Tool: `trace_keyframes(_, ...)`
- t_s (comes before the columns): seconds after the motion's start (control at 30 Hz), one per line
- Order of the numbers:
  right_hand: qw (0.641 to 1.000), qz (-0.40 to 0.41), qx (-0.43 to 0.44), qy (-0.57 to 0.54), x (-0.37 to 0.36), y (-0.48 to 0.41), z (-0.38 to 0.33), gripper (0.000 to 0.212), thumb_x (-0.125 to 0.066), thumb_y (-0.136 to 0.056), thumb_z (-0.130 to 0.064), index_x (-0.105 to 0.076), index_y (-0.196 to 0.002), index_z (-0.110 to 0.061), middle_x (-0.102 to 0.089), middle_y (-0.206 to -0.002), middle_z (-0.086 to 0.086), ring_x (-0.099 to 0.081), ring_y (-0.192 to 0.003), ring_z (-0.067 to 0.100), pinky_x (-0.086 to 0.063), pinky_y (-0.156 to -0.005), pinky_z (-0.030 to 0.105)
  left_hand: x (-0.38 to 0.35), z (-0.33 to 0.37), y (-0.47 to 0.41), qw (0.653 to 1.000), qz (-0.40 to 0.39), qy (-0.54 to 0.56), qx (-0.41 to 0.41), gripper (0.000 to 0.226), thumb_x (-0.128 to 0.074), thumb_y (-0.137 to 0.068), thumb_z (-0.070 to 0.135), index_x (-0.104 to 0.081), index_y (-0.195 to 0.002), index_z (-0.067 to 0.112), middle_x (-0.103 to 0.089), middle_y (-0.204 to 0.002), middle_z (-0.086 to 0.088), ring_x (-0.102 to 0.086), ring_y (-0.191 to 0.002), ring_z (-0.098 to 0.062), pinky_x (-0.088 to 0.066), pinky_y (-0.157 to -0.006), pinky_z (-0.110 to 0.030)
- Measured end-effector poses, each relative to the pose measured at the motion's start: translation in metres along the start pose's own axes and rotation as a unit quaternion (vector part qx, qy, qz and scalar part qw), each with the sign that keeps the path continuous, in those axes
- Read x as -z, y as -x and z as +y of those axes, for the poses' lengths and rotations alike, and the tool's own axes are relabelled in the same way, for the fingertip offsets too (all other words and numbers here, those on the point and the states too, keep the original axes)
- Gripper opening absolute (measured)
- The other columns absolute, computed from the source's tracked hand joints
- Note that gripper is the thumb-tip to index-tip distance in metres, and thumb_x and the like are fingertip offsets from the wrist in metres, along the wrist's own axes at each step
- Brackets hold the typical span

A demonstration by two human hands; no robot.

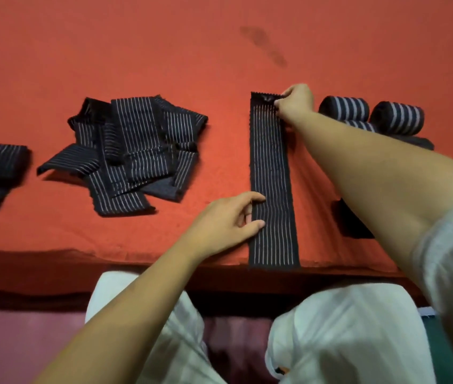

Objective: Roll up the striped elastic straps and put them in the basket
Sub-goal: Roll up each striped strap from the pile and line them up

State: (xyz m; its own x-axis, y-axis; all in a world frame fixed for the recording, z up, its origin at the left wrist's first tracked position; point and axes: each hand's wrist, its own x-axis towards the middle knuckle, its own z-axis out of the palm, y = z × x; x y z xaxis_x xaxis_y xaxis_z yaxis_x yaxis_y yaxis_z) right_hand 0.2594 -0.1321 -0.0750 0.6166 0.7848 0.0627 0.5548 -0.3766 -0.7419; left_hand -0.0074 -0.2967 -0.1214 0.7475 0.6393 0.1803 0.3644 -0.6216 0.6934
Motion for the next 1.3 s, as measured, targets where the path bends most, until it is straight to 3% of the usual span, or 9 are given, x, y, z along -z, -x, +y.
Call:
trace_keyframes(0.13, 0.999, -0.039, -0.015, 0.000, -0.003, 0.003, 0.005, 0.013, -0.068, -0.082, -0.015, -0.056, -0.088, -0.015, -0.071, -0.104, 0.020, -0.069, -0.101, 0.038, -0.057, -0.085, 0.051, 0.000, 0.003, 0.003, 0.999, 0.024, -0.031, -0.007, 0.046, -0.072, -0.088, 0.031, -0.055, -0.130, 0.025, -0.044, -0.090, 0.015, -0.048, -0.071, 0.003, -0.041, -0.072, -0.021)
trace_keyframes(0.27, 0.996, -0.038, 0.051, 0.062, 0.011, 0.046, -0.019, 0.037, -0.056, -0.086, -0.013, -0.061, -0.121, -0.003, -0.063, -0.124, 0.019, -0.061, -0.113, 0.034, -0.048, -0.094, 0.036, 0.015, 0.000, -0.002, 0.995, 0.096, 0.034, 0.022, 0.033, -0.071, -0.088, 0.009, -0.062, -0.119, 0.013, -0.041, -0.095, 0.006, -0.051, -0.071, -0.002, -0.038, -0.074, -0.008)
trace_keyframes(0.37, 0.987, -0.117, 0.097, 0.049, 0.007, 0.089, -0.042, 0.029, -0.064, -0.087, -0.009, -0.067, -0.115, -0.002, -0.069, -0.113, 0.016, -0.065, -0.096, 0.026, -0.047, -0.074, 0.029, 0.046, -0.009, 0.000, 0.984, 0.176, -0.020, 0.037, 0.021, -0.066, -0.088, 0.006, -0.066, -0.107, 0.013, -0.047, -0.097, 0.001, -0.051, -0.072, -0.004, -0.039, -0.078, -0.012)
trace_keyframes(0.47, 0.958, -0.274, 0.086, 0.009, -0.007, 0.128, -0.058, 0.048, -0.077, -0.081, -0.004, -0.057, -0.125, -0.006, -0.066, -0.109, 0.022, -0.060, -0.080, 0.025, -0.051, -0.066, 0.035, 0.080, -0.026, 0.010, 0.950, 0.248, -0.182, 0.051, 0.016, -0.063, -0.087, 0.011, -0.063, -0.103, 0.009, -0.051, -0.100, -0.007, -0.053, -0.091, -0.019, -0.043, -0.086, -0.031)
trace_keyframes(0.57, 0.936, -0.347, 0.058, -0.014, -0.030, 0.162, -0.072, 0.035, -0.080, -0.081, -0.011, -0.055, -0.106, -0.013, -0.063, -0.085, 0.014, -0.060, -0.070, 0.025, -0.050, -0.063, 0.037, 0.091, -0.058, 0.025, 0.896, 0.235, -0.356, 0.123, 0.042, -0.064, -0.086, 0.034, -0.060, -0.119, 0.009, -0.053, -0.115, -0.016, -0.050, -0.109, -0.037, -0.042, -0.092, -0.049)
trace_keyframes(0.7, 0.954, -0.289, 0.001, -0.075, -0.068, 0.184, -0.080, 0.034, -0.079, -0.082, -0.016, -0.049, -0.067, -0.015, -0.055, -0.063, 0.006, -0.050, -0.053, 0.019, -0.035, -0.044, 0.026, 0.083, -0.085, 0.041, 0.910, 0.215, -0.305, 0.182, 0.058, -0.045, -0.088, 0.055, -0.059, -0.131, 0.018, -0.050, -0.133, -0.015, -0.046, -0.128, -0.034, -0.039, -0.107, -0.051)
trace_keyframes(0.83, 0.961, -0.241, -0.074, -0.113, -0.073, 0.194, -0.084, 0.027, -0.082, -0.081, -0.020, -0.056, -0.075, -0.011, -0.053, -0.062, 0.002, -0.042, -0.046, 0.012, -0.029, -0.042, 0.025, 0.084, -0.082, 0.039, 0.915, 0.225, -0.279, 0.186, 0.055, -0.046, -0.089, 0.053, -0.058, -0.131, 0.018, -0.048, -0.133, -0.010, -0.044, -0.129, -0.030, -0.035, -0.110, -0.051)
trace_keyframes(1.03, 0.929, -0.268, -0.183, -0.177, -0.065, 0.199, -0.087, 0.024, -0.079, -0.082, -0.007, -0.056, -0.074, -0.007, -0.052, -0.062, 0.008, -0.040, -0.048, 0.015, -0.035, -0.045, 0.025, 0.087, -0.082, 0.043, 0.919, 0.221, -0.284, 0.160, 0.062, -0.051, -0.084, 0.060, -0.052, -0.139, 0.031, -0.043, -0.141, -0.012, -0.037, -0.137, -0.030, -0.030, -0.113, -0.048)
trace_keyframes(1.3, 0.912, -0.282, -0.142, -0.260, -0.014, 0.206, -0.091, 0.013, -0.067, -0.090, 0.004, -0.062, -0.086, -0.008, -0.058, -0.069, 0.006, -0.045, -0.057, 0.012, -0.039, -0.052, 0.023, 0.086, -0.083, 0.043, 0.918, 0.245, -0.255, 0.180, 0.044, -0.048, -0.094, 0.048, -0.055, -0.135, 0.035, -0.047, -0.137, -0.007, -0.037, -0.134, -0.026, -0.033, -0.113, -0.046)
